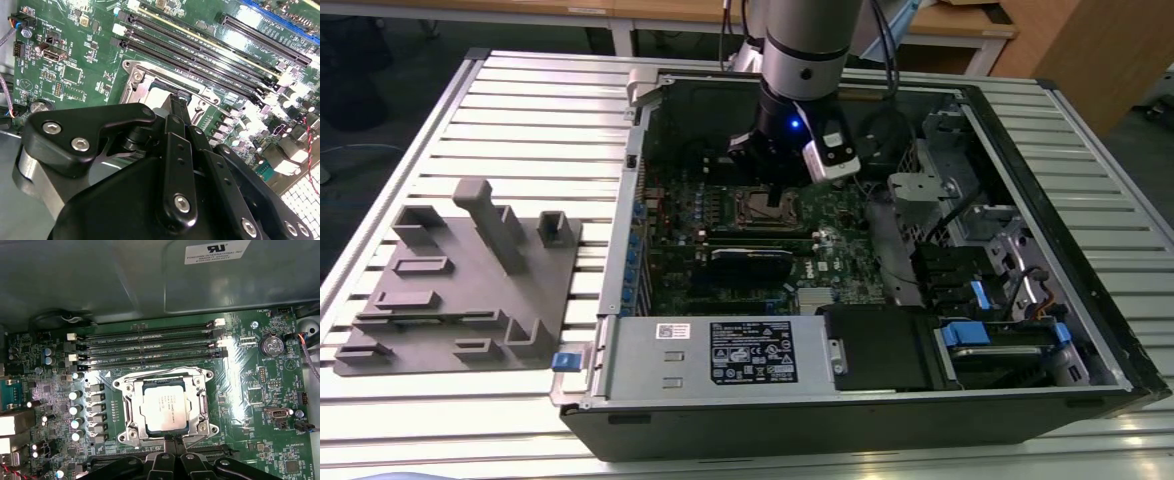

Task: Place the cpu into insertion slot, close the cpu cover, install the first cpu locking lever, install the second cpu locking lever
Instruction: 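Install the second cpu locking lever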

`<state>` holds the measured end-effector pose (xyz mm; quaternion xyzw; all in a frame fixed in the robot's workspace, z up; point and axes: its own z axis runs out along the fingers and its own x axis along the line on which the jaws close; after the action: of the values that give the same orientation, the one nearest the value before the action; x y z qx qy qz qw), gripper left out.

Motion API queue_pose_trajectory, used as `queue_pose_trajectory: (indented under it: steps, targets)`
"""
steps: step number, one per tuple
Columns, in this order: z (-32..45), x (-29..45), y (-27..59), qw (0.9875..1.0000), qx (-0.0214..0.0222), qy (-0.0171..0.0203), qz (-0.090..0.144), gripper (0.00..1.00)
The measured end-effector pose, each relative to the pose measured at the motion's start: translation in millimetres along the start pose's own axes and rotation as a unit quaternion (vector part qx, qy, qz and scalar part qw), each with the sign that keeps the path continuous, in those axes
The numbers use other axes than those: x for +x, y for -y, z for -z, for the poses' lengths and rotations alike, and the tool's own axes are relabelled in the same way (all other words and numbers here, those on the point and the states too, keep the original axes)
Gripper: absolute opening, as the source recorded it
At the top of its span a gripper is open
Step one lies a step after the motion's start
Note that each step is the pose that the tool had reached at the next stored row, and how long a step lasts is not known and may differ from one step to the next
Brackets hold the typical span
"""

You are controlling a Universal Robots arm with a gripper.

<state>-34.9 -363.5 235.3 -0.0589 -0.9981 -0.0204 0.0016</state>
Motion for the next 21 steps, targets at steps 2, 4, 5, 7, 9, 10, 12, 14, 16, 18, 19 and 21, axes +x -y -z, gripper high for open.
queue_pose_trajectory:
  steps: [2, 4, 5, 7, 9, 10, 12, 14, 16, 18, 19, 21]
  targets:
    - [0.0, 0.0, 0.0, 1.0, 0.0, 0.0, 0.0, 0.11]
    - [0.1, -0.1, 0.7, 1.0, 0.0, 0.0, 0.0, 0.11]
    - [0.1, -0.1, 1.1, 1.0, 0.0, 0.0, 0.0, 0.11]
    - [0.1, -0.2, 2.0, 1.0, 0.0, 0.0, 0.0, 0.11]
    - [0.1, -0.3, 2.9, 1.0, 0.0, 0.0, 0.0, 0.11]
    - [0.1, -0.4, 3.2, 1.0, 0.0, 0.0, 0.0, 0.11]
    - [0.1, -0.4, 3.3, 1.0, 0.0, 0.0, 0.0, 0.11]
    - [0.2, -0.4, 3.4, 1.0, 0.0, 0.0, 0.0, 0.11]
    - [0.1, -0.4, 3.6, 1.0, 0.0, 0.0, 0.0, 0.11]
    - [0.2, -0.2, 4.1, 1.0, 0.0, 0.0, 0.0, 0.11]
    - [0.2, -0.1, 4.5, 1.0, 0.0, 0.0, 0.0, 0.11]
    - [0.2, 0.2, 5.8, 1.0, 0.0, 0.0001, 0.0, 0.11]
